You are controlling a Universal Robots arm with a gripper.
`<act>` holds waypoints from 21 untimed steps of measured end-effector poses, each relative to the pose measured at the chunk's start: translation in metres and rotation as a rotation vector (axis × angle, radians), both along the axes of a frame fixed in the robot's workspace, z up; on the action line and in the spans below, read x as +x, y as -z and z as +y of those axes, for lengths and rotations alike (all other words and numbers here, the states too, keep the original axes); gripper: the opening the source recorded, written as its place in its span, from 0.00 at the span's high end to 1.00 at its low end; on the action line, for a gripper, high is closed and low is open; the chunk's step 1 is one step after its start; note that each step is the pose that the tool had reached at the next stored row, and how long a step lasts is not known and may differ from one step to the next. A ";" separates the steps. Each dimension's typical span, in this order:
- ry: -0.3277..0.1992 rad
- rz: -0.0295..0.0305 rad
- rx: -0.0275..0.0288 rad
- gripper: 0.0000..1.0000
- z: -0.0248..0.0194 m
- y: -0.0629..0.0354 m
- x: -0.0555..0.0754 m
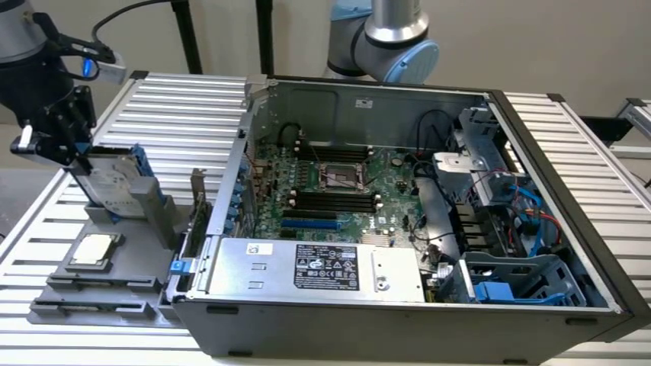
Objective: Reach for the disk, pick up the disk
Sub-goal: 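Pick up the disk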
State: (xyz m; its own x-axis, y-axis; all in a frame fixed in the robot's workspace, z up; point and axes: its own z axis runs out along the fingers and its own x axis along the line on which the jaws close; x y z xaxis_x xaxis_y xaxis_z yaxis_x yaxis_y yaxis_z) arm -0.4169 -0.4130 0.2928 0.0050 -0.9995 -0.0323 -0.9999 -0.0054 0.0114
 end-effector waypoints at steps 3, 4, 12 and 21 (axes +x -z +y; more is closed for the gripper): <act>0.000 0.0000 0.0000 0.67 -0.0005 0.0000 0.000; 0.000 0.0000 0.0001 0.67 -0.0005 0.0000 0.000; 0.000 0.0000 0.0000 0.67 -0.0006 0.0000 0.000; 0.000 -0.0001 0.0001 0.67 -0.0006 -0.0054 0.000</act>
